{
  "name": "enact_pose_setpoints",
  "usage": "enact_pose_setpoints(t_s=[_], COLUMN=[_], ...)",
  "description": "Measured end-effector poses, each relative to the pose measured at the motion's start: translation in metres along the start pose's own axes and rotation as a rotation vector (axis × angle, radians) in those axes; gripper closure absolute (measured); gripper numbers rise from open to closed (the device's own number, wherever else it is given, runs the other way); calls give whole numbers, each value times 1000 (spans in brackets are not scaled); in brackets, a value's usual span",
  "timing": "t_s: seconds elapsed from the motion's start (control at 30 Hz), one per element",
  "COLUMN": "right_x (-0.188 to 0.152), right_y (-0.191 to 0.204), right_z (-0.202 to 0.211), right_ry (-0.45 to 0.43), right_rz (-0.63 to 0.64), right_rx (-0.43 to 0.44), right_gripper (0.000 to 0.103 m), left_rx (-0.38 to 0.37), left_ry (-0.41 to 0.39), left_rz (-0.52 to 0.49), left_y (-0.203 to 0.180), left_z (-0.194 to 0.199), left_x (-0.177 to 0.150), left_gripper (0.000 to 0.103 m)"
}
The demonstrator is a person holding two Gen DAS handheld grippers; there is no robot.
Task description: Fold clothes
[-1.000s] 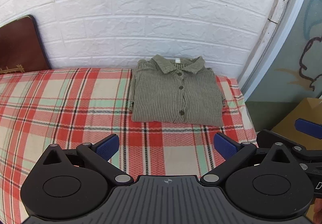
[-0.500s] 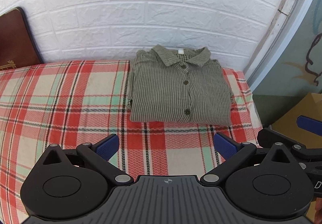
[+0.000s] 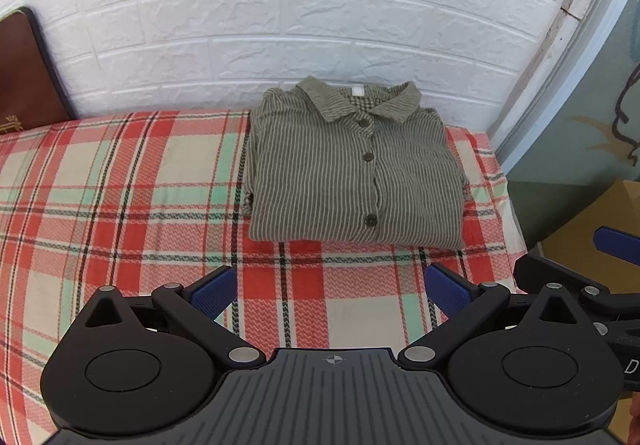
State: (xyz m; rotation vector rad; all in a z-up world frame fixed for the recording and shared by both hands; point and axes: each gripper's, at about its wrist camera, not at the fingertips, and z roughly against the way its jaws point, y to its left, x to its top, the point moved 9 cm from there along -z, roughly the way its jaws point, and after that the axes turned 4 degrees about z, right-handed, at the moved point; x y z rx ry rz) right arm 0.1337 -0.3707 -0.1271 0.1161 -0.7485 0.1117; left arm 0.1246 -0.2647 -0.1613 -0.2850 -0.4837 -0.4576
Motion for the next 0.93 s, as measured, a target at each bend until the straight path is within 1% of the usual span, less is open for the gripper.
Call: enact_pose_setpoints(t_s=[0.17, 0.33, 0.4, 0.5, 0.93], right_x=[2, 4, 4, 4, 4], right_y=[0, 1, 1, 1, 3], right_z=[-2, -2, -2, -2, -1], right_ry=[0, -4, -4, -2, 1], right_rz=[3, -3, -4, -3, 3], right_rx=[8, 25, 27, 25, 22], right_gripper=[1, 1, 1, 1, 1], left_rx=[-6, -44, -48, -18, -23], left_ry=[8, 20, 6, -25, -16], left_rz=[16, 57, 75, 66, 48], left_y=[1, 1, 2, 3, 4], left_z=[-1, -3, -1, 3, 4], left_x=[1, 0, 0, 1, 1], left_gripper=[0, 0, 0, 0, 0])
